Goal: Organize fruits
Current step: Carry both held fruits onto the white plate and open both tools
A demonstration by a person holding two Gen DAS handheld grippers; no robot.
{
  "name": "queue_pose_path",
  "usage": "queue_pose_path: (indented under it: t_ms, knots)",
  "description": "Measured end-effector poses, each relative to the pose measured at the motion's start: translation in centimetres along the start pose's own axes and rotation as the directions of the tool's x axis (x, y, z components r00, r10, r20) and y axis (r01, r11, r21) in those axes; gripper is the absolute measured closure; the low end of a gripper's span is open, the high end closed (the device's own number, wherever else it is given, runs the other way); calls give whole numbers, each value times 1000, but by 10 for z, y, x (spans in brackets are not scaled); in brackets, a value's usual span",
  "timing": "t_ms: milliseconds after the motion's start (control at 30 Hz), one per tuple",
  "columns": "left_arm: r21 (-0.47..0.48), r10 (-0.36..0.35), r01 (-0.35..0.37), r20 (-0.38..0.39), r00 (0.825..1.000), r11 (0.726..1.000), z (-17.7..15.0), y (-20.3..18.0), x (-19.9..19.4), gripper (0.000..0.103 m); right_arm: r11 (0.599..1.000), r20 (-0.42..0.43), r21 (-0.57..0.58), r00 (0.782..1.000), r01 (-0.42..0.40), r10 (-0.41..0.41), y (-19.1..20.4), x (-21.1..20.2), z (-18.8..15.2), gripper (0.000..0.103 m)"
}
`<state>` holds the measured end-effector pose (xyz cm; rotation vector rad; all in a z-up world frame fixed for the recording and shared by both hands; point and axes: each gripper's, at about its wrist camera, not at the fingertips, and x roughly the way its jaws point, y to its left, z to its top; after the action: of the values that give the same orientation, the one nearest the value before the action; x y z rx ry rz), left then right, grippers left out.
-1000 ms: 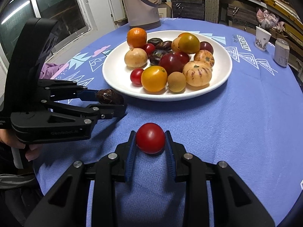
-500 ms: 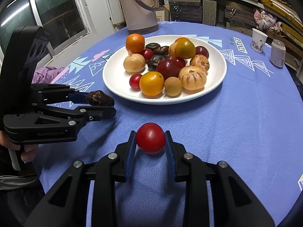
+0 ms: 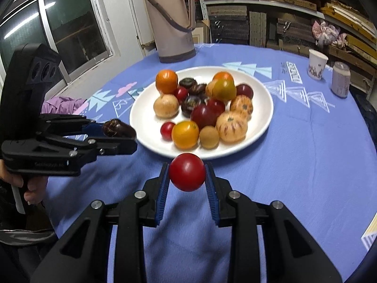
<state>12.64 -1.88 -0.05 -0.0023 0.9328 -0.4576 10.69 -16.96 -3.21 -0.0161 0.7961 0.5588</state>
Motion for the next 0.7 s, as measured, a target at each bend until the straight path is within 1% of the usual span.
queue_pose_path:
  t_ms: [100, 200, 300, 333, 367, 400, 433, 467, 533, 567, 667, 700]
  knots:
    - [8, 27, -27, 20, 999, 1000, 15, 1, 0, 62, 1000, 22, -8, 1000, 2, -1, -1, -2, 11, 73]
    - [7, 44, -44, 30, 999, 999, 30, 4, 7, 62, 1000, 52, -17, 999, 2, -1, -4, 0, 32, 73]
    - [-6, 55, -55, 19, 998, 998, 45, 12, 24, 62, 999, 33, -39, 999, 35, -33, -8, 16, 49, 74]
    - [-17, 68, -68, 11, 998, 998, 49, 15, 30, 62, 999, 26, -31, 999, 28, -27, -13, 17, 52, 72]
    - [-29, 65, -65, 7, 998, 998, 50, 18, 32, 62, 999, 7, -40, 1000, 7, -7, -16, 14, 50, 72]
    - [-36, 53, -53, 2, 999, 998, 50, 20, 33, 62, 997, -14, -80, 1000, 17, -18, -14, 13, 43, 71]
    - [-32, 59, -58, 1, 998, 998, 49, 20, 32, 62, 994, -26, -108, 999, 32, -35, -11, 12, 36, 68]
    - [-16, 59, -59, 11, 998, 998, 47, 18, 28, 62, 993, -50, -120, 999, 6, -12, -8, 11, 27, 68]
    - [20, 45, -45, 43, 998, 999, 44, 13, 22, 62, 989, -86, -126, 994, -78, 67, 1, 11, 10, 66]
    - [16, 41, -42, 44, 998, 999, 42, 13, 20, 62, 985, -109, -148, 991, -92, 76, 8, 14, 2, 64]
    - [-1, 29, -29, 32, 999, 1000, 36, 14, 20, 62, 982, -177, -167, 983, -85, 55, 20, 35, -10, 64]
    - [-6, 38, -38, 22, 999, 999, 35, 15, 21, 62, 981, -198, -174, 979, -86, 50, 23, 42, -13, 67]
